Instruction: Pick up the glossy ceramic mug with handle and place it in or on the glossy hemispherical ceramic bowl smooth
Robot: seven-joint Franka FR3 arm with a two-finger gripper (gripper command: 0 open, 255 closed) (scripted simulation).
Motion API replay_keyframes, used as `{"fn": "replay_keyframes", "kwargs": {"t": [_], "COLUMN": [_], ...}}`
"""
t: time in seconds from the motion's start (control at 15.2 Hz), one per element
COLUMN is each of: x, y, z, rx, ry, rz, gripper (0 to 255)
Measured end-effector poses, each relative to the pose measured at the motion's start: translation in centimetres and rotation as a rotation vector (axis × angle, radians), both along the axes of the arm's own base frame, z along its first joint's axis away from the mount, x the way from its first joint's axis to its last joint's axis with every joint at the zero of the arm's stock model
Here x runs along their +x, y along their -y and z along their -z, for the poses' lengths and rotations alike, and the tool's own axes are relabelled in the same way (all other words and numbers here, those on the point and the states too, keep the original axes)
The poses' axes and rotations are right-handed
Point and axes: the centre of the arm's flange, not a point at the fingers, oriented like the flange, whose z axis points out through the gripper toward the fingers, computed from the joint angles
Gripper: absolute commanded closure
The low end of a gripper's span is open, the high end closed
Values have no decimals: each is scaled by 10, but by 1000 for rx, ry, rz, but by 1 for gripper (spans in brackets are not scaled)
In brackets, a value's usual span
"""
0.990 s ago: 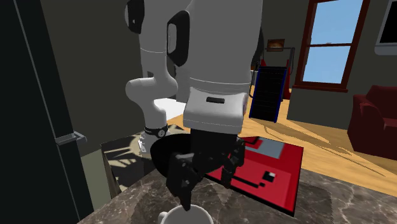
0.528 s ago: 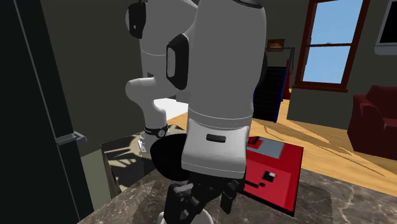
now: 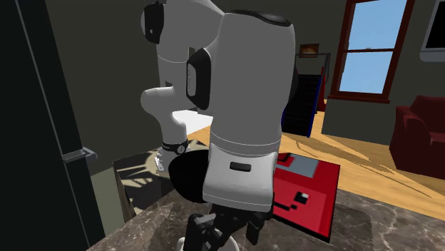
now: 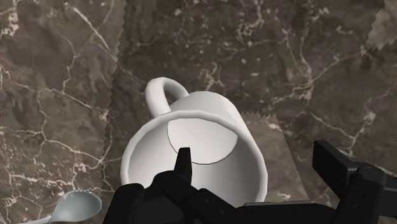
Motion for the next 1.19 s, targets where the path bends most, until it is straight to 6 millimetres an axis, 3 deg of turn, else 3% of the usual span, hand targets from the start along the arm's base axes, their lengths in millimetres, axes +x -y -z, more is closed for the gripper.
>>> {"fn": "replay_keyframes", "kwargs": {"t": [0.07, 0.73, 1.19], "x": [0, 0, -1], "y": [0, 0, 0], "z": [0, 0, -32], "rx": [0, 0, 0], "ry": [0, 0, 0], "rz": [0, 0, 0], "gripper": [255, 255, 255]}}
